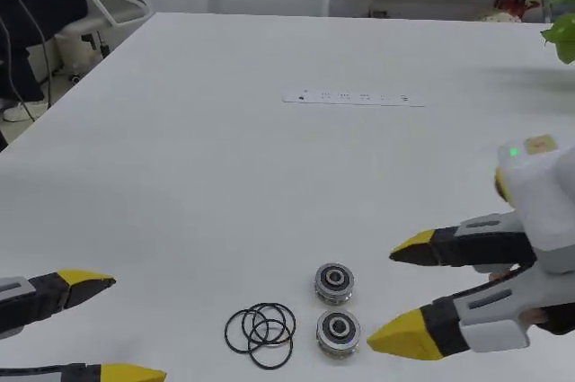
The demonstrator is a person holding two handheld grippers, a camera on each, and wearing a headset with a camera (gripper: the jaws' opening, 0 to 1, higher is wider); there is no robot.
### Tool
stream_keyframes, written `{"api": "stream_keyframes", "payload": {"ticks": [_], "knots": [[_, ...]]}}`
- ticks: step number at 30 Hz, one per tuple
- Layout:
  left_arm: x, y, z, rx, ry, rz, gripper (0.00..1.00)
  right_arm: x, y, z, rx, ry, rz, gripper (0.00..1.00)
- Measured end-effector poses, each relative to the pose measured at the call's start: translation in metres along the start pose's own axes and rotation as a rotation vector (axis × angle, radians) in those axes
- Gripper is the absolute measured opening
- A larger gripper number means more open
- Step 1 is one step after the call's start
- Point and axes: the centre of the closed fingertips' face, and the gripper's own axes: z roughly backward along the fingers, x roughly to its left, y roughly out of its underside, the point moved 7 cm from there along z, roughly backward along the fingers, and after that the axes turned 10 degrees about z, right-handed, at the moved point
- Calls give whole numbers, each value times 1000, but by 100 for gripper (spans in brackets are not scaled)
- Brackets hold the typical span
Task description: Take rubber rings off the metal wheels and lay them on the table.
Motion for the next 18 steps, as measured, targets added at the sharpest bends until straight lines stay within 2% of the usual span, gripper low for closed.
{"api": "stream_keyframes", "payload": {"ticks": [9,18], "knots": [[4,-1,5,-25,-23,20,76,-7,11,35,-113,139,-70,79],[7,-1,9,-41,-51,42,82,-8,31,52,-153,232,-128,90]]}}
